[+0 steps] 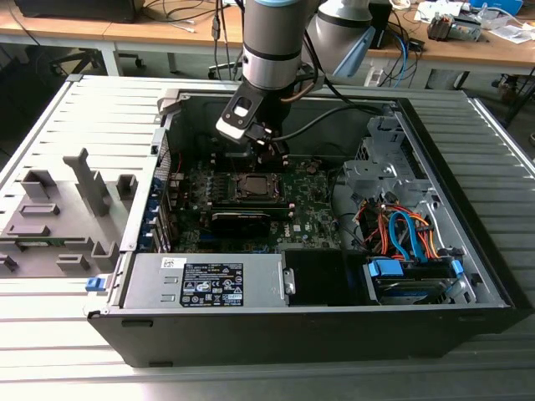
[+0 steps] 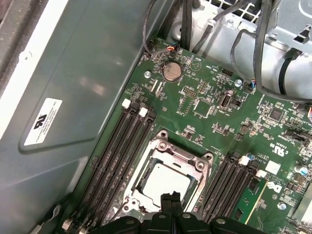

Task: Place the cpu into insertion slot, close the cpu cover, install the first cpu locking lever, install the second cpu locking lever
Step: 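Install the first cpu locking lever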

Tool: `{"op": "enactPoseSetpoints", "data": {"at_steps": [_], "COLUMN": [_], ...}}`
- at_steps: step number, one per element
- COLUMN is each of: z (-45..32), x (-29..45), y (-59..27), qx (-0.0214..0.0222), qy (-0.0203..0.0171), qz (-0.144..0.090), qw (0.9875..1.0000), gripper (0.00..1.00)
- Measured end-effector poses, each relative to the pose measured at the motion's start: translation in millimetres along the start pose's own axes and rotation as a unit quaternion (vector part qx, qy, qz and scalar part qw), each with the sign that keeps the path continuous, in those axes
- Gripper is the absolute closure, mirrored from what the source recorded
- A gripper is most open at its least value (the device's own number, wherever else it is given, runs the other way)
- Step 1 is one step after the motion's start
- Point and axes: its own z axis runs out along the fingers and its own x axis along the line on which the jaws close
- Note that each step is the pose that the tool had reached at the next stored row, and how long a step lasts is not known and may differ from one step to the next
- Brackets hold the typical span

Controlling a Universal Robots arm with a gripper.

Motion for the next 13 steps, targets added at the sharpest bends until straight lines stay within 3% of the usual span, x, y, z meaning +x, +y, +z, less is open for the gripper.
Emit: {"op": "enactPoseSetpoints", "data": {"at_steps": [13], "z": [0.0], "x": [0.0], "y": [0.0], "qx": [0.0007], "qy": [-0.0001], "qz": [-0.013], "qw": [0.9999], "gripper": [0.89]}}
